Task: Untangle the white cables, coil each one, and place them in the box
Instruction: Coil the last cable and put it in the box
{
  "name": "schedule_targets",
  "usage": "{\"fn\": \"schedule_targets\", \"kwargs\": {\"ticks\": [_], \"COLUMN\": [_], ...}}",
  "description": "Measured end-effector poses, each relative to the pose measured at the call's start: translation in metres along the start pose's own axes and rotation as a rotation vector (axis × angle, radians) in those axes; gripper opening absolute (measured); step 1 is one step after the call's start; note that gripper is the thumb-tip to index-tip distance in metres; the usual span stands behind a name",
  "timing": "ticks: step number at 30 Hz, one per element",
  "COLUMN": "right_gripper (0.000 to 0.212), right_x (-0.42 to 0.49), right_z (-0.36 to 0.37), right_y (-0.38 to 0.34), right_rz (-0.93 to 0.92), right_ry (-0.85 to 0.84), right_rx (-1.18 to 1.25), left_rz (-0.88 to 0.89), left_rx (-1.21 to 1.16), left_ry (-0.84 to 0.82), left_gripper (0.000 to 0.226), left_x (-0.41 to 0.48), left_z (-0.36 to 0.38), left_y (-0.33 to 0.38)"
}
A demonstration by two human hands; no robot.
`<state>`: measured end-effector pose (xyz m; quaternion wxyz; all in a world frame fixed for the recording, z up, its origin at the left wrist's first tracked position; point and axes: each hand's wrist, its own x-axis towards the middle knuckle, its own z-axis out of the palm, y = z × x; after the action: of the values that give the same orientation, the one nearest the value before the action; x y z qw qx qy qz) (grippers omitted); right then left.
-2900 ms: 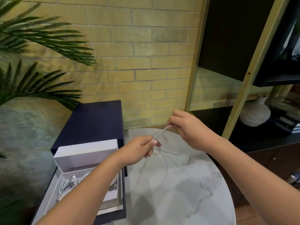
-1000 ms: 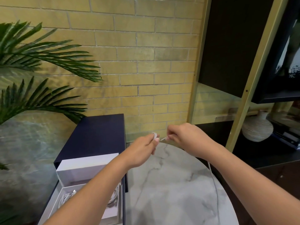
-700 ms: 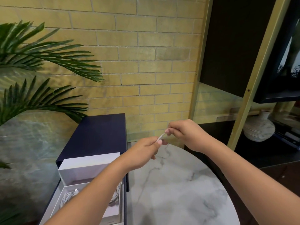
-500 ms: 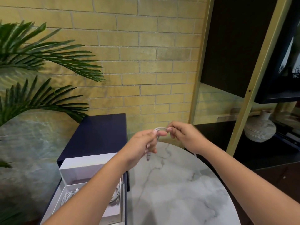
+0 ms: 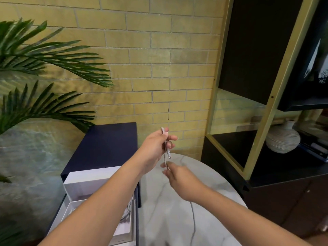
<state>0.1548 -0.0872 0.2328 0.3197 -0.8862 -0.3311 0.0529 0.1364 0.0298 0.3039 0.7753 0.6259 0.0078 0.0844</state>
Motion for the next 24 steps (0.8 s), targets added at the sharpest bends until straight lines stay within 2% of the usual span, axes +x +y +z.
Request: {"fn": "schedule_targets", "kwargs": {"ticks": [3, 6, 10, 12, 18, 21, 24], "right_gripper": [0.042, 0.038, 0.023, 0.017, 0.012, 0.011, 0.012], "right_x": [0.000, -0.002, -0.002, -0.001, 0.008, 0.012, 0.016], "right_z": [-0.002, -0.015, -0.050, -0.067, -0.092, -0.095, -0.094], "right_y": [-0.004, -0.011, -0.021, -0.023, -0.022, -0.014, -0.006], "right_rz": [0.043, 0.042, -0.043, -0.070, -0.172, -0.195, -0.269], "right_ry": [-0.128, -0.224, -0.183, -0.123, 0.009, 0.052, 0.094], "right_rx": [-0.109, -0.225, -0.358, -0.399, -0.497, -0.473, -0.430], "left_rz": [0.030, 0.068, 0.090, 0.073, 0.059, 0.072, 0.046], "left_rx": [0.210, 0.488, 0.785, 0.831, 0.888, 0.907, 0.894], "left_ry": [0.011, 0.002, -0.066, -0.117, -0.251, -0.306, -0.315], "left_gripper": [0.042, 0.042, 0.015, 0.010, 0.033, 0.020, 0.026], "left_x": [0.007, 0.010, 0.012, 0.011, 0.000, -0.001, -0.002], "left_z": [-0.006, -0.015, -0.031, -0.035, -0.033, -0.032, -0.031], "left_y": [-0.008, -0.011, -0.019, -0.022, -0.023, -0.023, -0.022]}}
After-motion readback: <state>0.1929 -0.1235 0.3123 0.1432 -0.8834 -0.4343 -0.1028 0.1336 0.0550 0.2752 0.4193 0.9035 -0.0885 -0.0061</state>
